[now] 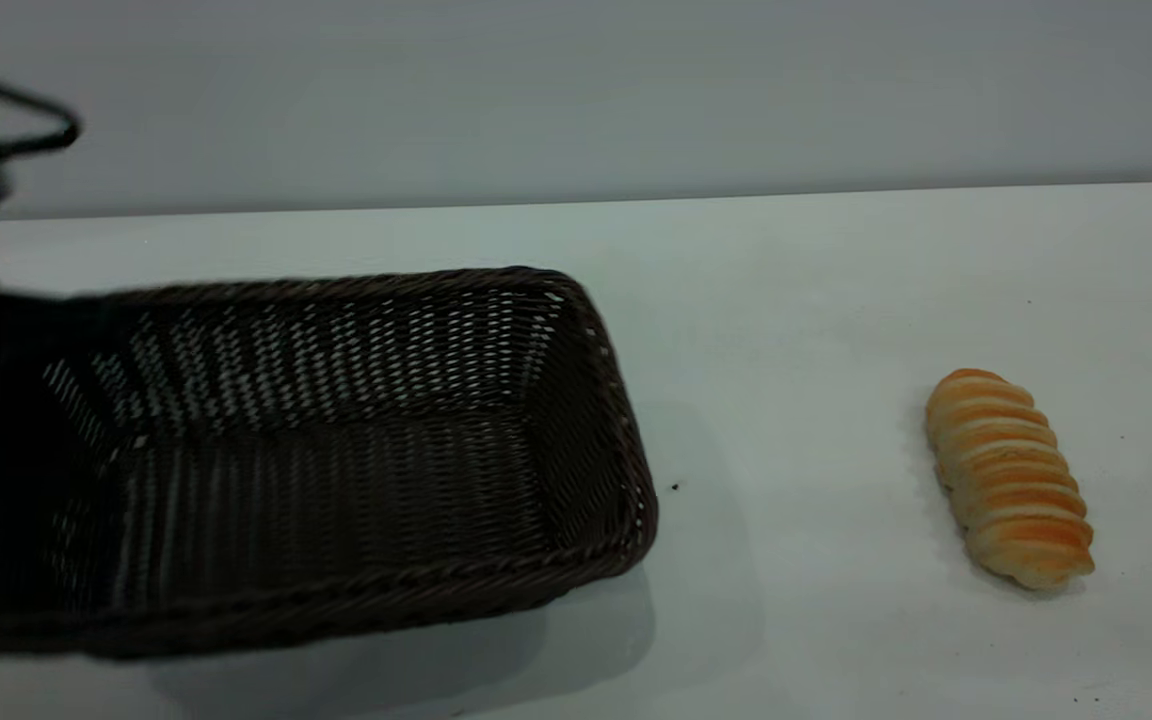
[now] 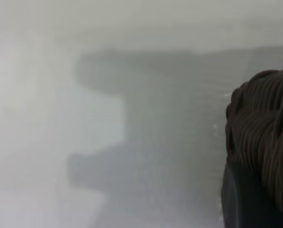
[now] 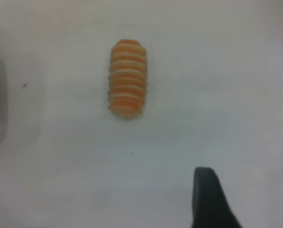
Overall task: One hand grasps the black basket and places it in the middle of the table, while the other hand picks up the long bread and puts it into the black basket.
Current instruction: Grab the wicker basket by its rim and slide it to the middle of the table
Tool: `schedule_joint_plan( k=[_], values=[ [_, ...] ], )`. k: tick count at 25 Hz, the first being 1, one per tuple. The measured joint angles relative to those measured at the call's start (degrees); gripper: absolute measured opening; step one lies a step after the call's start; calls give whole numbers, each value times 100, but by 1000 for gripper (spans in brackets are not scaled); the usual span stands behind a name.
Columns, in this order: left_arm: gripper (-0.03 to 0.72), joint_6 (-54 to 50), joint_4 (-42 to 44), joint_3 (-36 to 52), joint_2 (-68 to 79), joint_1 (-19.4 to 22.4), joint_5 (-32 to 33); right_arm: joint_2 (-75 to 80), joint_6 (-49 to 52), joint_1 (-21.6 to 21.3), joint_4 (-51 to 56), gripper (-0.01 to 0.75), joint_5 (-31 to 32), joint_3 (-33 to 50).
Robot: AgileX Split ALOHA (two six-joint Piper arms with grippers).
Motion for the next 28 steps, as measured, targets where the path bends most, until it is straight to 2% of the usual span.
schedule_joint_plan(
  k=[9,16,26,28],
  values=[
    [144,511,-72,-1618,777,-615,1318,0,0,0,0,396,0,0],
    [151,744,-543,-2168,1797,-1046,1374,0,0,0,0,396,0,0],
    [154,782,-507,-2456,2027,-1081,1568,0,0,0,0,396,6,0],
    [194,789,-507,-2500,2027,-1089,1659,0,0,0,0,396,6,0]
  ],
)
